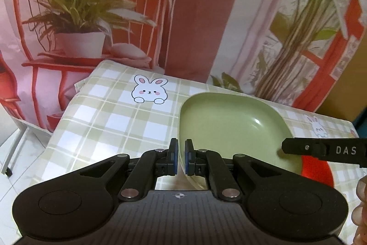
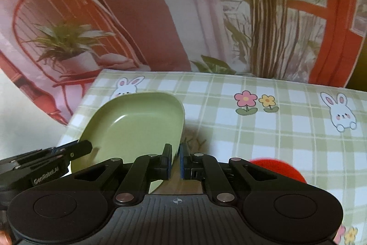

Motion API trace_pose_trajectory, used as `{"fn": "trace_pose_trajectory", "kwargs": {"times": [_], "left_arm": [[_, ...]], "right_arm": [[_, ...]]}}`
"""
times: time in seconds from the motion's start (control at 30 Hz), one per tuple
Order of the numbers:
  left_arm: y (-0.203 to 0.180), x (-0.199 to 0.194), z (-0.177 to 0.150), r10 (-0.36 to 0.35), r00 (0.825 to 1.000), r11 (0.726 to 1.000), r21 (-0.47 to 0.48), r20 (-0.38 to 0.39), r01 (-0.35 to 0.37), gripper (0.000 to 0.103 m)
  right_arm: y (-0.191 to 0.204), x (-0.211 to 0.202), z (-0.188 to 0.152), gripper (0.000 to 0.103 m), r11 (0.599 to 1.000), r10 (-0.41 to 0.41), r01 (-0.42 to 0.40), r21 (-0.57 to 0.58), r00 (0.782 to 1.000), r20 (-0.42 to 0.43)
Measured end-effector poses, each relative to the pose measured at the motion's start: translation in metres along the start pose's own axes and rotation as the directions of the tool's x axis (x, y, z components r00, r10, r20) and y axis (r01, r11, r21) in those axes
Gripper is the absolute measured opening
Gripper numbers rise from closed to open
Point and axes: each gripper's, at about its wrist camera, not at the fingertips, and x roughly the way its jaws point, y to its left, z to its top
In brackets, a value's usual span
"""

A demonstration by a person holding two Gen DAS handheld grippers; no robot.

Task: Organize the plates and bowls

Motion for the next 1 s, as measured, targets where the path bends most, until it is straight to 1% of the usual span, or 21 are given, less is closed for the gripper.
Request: {"fn": "trace_pose_trajectory", "kwargs": {"times": [0.2, 0.5, 0.8, 1.0], "left_arm": [[-0.014, -0.03, -0.01, -0.011, 1.0, 0.999, 0.032, 0.008, 0.01, 0.007], [-0.036, -0.066, -0.029, -0.021, 0.999, 0.996, 0.092, 0.024, 0.019, 0.007], [-0.056, -0.088, -0.045, -0.056, 0.998, 0.99, 0.132, 0.025, 0.053, 0.007], [-0.068, -0.092, -0.058, -0.073, 0.997, 0.983, 0.171, 0.011, 0.07, 0.007]], "right_arm": [[-0.002, -0.041, -0.02, 0.008, 1.0, 0.02, -0.019, -0.005, 0.999, 0.044], [-0.015, -0.094, -0.058, 0.009, 0.997, 0.061, -0.064, 0.035, 0.994, 0.091], [-0.027, -0.127, -0.095, 0.01, 0.995, 0.066, -0.075, 0.07, 0.989, 0.129], [-0.045, -0.14, -0.119, 0.01, 0.985, 0.07, -0.091, 0.144, 0.987, 0.148]]}}
